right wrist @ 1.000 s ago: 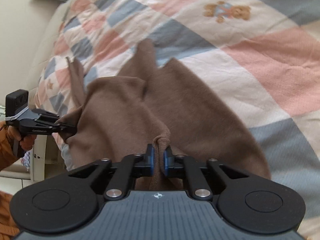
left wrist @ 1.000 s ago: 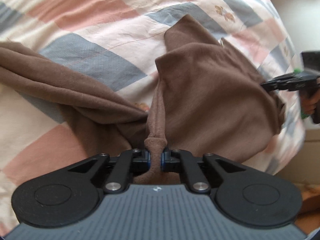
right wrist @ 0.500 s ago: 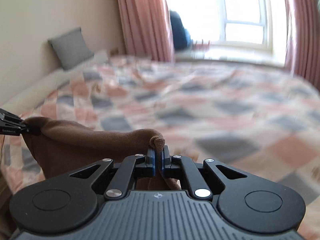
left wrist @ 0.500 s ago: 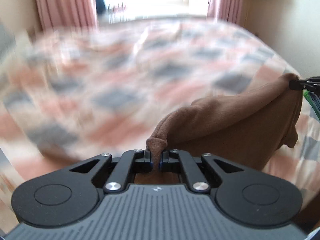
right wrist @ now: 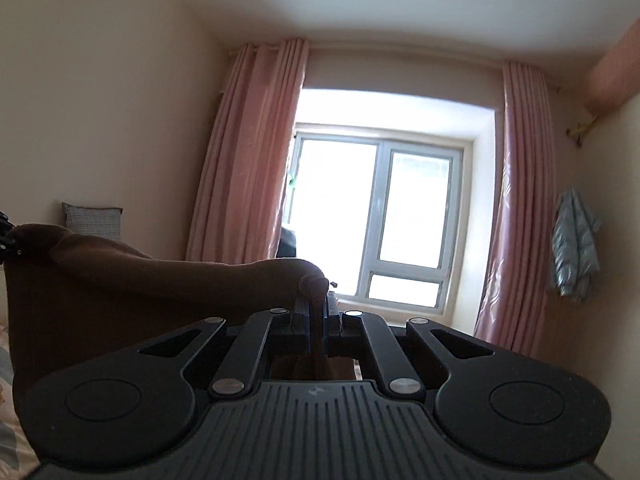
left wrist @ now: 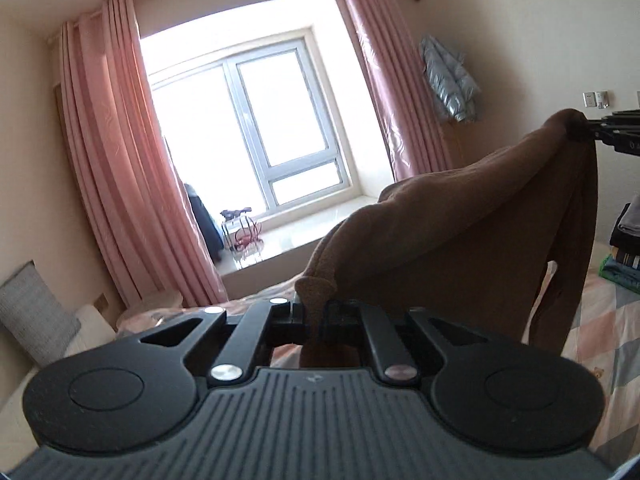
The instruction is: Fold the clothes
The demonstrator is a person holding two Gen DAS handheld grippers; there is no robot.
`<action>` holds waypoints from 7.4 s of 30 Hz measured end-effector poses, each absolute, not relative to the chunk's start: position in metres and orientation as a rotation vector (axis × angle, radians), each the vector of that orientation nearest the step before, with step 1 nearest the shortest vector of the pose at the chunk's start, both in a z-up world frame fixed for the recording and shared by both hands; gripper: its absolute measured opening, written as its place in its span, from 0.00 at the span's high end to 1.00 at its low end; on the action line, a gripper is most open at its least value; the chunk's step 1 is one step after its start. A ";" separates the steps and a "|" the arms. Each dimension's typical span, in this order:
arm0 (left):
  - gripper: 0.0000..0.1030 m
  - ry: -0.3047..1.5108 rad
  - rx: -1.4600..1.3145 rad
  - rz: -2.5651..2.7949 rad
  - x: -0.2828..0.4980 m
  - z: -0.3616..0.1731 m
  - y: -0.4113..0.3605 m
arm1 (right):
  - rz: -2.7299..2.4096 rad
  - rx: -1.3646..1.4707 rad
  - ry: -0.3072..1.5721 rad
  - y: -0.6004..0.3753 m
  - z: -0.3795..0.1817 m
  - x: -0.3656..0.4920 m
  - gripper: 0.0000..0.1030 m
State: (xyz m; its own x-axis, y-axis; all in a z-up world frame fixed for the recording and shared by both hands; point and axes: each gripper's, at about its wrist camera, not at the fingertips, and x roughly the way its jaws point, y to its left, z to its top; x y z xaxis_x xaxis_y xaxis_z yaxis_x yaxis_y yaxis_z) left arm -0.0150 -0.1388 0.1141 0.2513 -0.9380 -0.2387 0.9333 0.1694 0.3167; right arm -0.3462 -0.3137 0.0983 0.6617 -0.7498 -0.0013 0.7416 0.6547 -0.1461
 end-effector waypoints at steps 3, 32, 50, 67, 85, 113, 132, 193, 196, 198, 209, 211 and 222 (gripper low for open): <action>0.94 -0.088 0.427 -1.353 -0.025 0.131 -0.107 | -0.869 -0.189 0.039 -0.281 0.120 -0.353 0.96; 0.88 0.510 0.849 -1.347 0.093 -0.195 -0.474 | -0.737 0.169 0.755 -0.605 -0.172 -0.204 0.95; 0.77 1.093 0.693 -1.071 0.107 -0.264 -0.304 | -0.942 1.082 0.744 -0.524 -0.287 -0.429 0.50; 0.77 1.272 0.656 -1.441 -0.048 -0.269 -0.213 | -1.157 1.738 0.215 -0.305 -0.354 -0.490 0.60; 0.77 1.256 0.574 -1.283 -0.085 -0.251 -0.232 | -1.121 0.919 0.451 -0.524 -0.151 -0.580 0.99; 0.76 1.183 0.574 -1.249 -0.127 -0.245 -0.320 | -0.968 1.235 0.391 -0.594 -0.292 -0.636 0.98; 0.76 1.244 0.608 -1.251 -0.131 -0.259 -0.318 | -1.371 1.378 0.547 -0.582 -0.362 -0.684 0.98; 0.92 1.056 0.531 -0.675 0.286 -0.294 -0.041 | -1.050 1.341 0.753 -0.287 -0.295 -0.358 0.37; 0.77 1.193 0.453 -0.932 0.223 -0.275 -0.052 | -1.115 1.392 0.695 -0.283 -0.304 -0.391 0.37; 0.75 1.275 0.448 -1.100 0.170 -0.277 -0.072 | -1.119 1.428 0.663 -0.281 -0.313 -0.405 0.37; 0.57 1.592 0.219 -1.080 0.088 -0.366 -0.135 | -1.002 1.512 0.571 -0.296 -0.364 -0.436 0.38; 0.60 1.623 0.189 -1.062 0.084 -0.373 -0.139 | -0.988 1.546 0.542 -0.298 -0.374 -0.437 0.41; 0.98 1.492 0.233 -1.175 0.068 -0.305 -0.128 | -0.891 1.388 0.547 -0.321 -0.305 -0.454 0.97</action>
State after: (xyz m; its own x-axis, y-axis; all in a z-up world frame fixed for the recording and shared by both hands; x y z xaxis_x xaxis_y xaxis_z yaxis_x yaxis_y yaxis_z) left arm 0.0676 -0.1284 -0.3051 -0.3162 -0.4515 -0.8344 0.7052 0.4765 -0.5251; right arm -0.4543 -0.3206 -0.3047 0.5779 -0.2128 -0.7879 0.7987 -0.0506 0.5996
